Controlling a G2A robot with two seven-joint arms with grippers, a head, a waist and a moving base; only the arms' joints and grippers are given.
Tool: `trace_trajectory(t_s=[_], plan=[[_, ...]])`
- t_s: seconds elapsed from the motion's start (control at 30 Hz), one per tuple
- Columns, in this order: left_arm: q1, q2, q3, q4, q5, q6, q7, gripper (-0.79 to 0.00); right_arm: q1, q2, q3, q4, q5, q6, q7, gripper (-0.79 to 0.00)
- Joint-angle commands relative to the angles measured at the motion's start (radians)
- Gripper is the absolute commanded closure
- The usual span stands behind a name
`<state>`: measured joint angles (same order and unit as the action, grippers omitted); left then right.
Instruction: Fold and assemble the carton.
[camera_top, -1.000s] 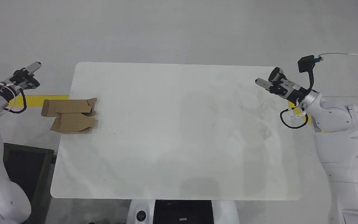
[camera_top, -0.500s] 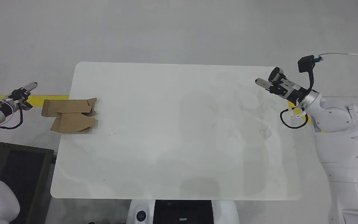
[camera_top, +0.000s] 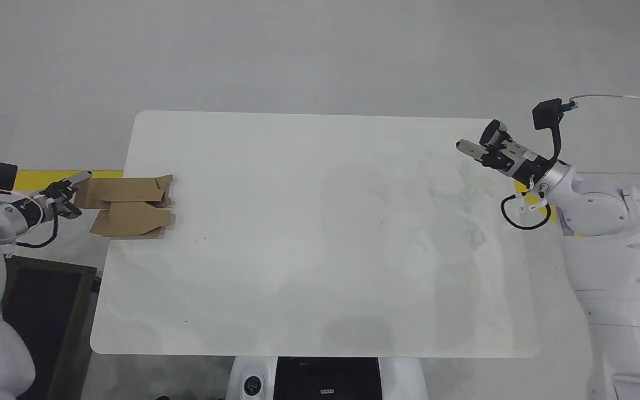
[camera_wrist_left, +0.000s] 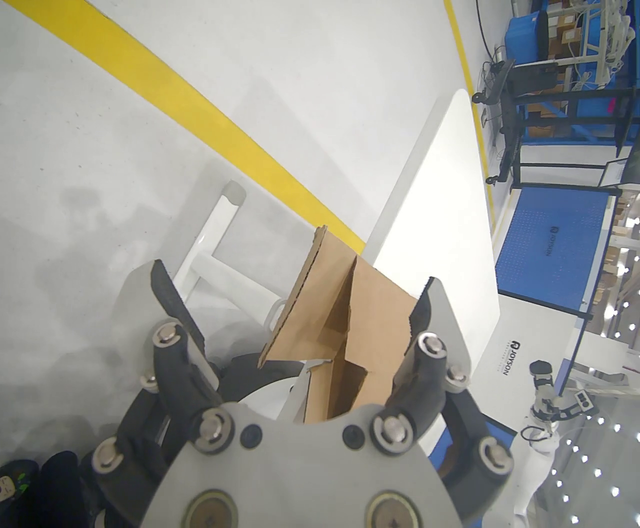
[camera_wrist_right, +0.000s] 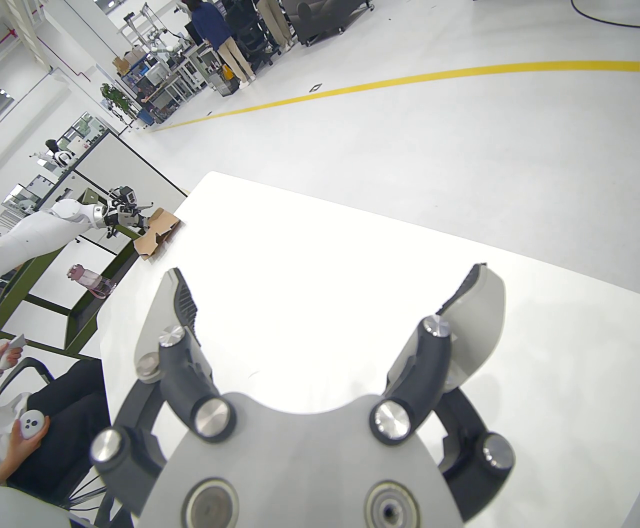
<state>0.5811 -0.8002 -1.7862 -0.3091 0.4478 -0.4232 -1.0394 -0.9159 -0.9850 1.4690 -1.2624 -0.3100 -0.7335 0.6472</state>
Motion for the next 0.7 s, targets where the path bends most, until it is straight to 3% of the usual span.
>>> trace_trajectory(t_s=[0.0,0.03,0.07,0.1,0.17,0.2,0.67], plan=[[0.002,-0.002,0.008,0.002,-0.006,-0.001,-0.016,-0.785,0.0,0.0,0.0,0.0,0.0,0.0,0.0,-0.785],[0.003,-0.004,0.013,0.004,-0.01,0.0,-0.021,-0.785,0.0,0.0,0.0,0.0,0.0,0.0,0.0,-0.785],[0.003,-0.005,0.015,0.007,-0.017,0.005,-0.022,-0.668,0.0,0.0,0.0,0.0,0.0,0.0,0.0,-0.785],[0.002,-0.006,0.017,0.009,-0.023,0.009,-0.022,-0.422,0.0,0.0,0.0,0.0,0.0,0.0,0.0,-0.785],[0.001,-0.008,0.019,0.012,-0.039,0.016,-0.02,-0.209,0.0,0.0,0.0,0.0,0.0,0.0,0.0,-0.785],[0.001,-0.008,0.019,0.013,-0.049,0.015,-0.02,0.0,0.0,0.0,0.0,0.0,0.0,0.0,0.0,-0.785],[-0.045,0.003,-0.015,-0.011,-0.242,-0.019,-0.132,0.0,0.0,0.0,0.0,0.0,0.0,0.0,0.0,-0.785]])
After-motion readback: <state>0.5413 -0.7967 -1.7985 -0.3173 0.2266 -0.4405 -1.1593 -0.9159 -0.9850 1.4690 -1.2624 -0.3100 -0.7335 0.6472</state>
